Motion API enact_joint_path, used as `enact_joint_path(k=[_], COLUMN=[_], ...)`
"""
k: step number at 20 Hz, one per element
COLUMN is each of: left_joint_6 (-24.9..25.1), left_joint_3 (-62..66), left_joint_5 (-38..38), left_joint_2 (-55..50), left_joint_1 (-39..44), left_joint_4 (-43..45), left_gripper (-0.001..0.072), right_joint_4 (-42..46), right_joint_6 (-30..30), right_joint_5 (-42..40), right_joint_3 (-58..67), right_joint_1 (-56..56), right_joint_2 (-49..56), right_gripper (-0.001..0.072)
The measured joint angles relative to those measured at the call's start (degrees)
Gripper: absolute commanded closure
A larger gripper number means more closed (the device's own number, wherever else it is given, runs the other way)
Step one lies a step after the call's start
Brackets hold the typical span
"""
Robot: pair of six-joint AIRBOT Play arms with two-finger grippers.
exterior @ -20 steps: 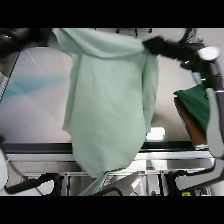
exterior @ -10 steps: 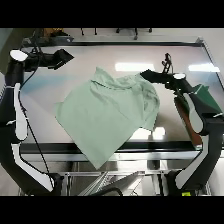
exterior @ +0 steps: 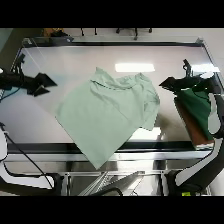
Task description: Fold the shirts.
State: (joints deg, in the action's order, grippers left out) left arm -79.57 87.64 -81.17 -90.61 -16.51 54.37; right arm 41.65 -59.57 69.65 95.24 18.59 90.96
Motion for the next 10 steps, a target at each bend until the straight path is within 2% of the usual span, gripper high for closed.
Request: enact_joint_path(k=[5,10], left_joint_6=[-0.11,0.72], left_joint_3=[-21.29,-31.30], left_joint_5=[6.78,14.86], left_joint_2=[6.03,5.60], left_joint_1=[-1.75,-1.88], left_joint_4=[5.01,5.22], left_gripper=[0.0046,0.0046], right_joint_4=[4.90,5.09], right_joint_6=[-1.53,-1.99], right_joint_5=[3.43,4.22], right_joint_3=[0.00,0.11], right_joint_1=[0.11,-1.07], right_joint_2=[3.10,5.62], right_gripper=[0.0329,0.0329])
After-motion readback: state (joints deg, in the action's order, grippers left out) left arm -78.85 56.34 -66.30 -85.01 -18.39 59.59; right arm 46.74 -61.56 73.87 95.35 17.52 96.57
